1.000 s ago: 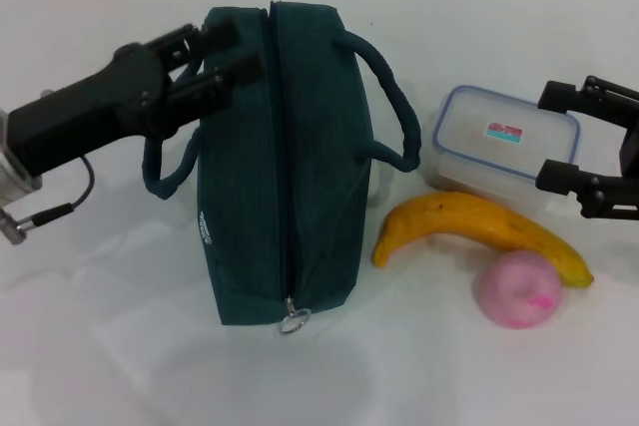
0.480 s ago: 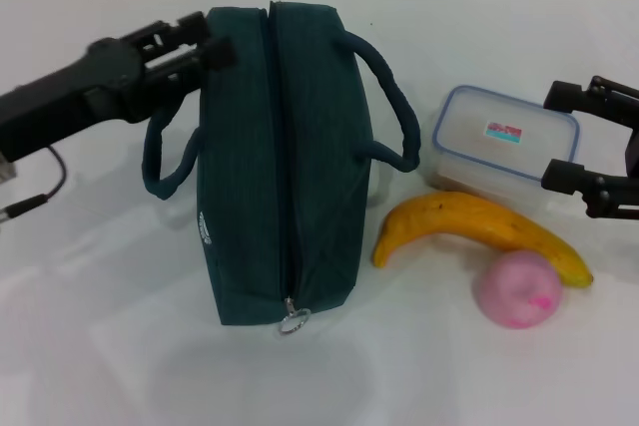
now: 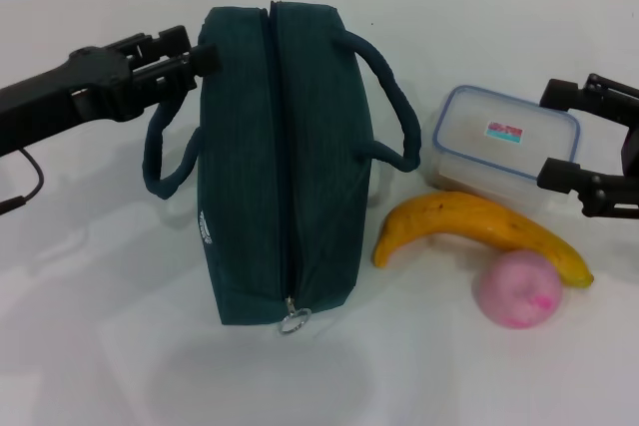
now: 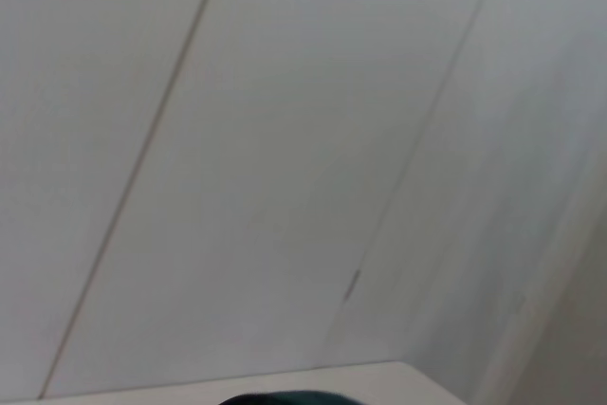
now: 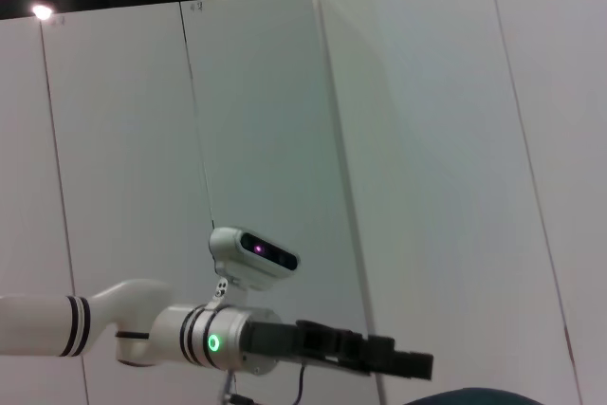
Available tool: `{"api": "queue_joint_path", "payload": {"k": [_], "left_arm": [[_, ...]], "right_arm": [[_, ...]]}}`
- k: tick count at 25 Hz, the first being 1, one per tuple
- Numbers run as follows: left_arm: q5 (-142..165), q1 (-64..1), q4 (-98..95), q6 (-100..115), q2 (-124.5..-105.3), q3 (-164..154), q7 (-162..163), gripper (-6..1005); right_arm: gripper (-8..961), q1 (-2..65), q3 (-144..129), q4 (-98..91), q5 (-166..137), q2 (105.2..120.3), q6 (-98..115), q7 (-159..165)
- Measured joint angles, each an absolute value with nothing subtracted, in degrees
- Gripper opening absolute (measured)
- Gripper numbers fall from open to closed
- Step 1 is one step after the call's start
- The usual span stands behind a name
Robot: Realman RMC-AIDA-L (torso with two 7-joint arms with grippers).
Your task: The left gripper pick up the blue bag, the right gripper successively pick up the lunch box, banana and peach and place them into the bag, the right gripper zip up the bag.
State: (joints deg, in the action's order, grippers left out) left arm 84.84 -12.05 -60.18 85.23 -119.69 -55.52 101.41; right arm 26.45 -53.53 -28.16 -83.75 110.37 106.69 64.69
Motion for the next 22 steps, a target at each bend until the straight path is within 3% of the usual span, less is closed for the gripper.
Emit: {"api": "queue_joint_path", "payload": {"k": [22], "left_arm": [[88.21, -16.17, -54.04, 82.60, -119.35, -56.03, 105.38, 676]], "right_arm": [[873, 26.41, -53.53, -28.11, -83.76, 111.68, 106.18, 63.98]]}}
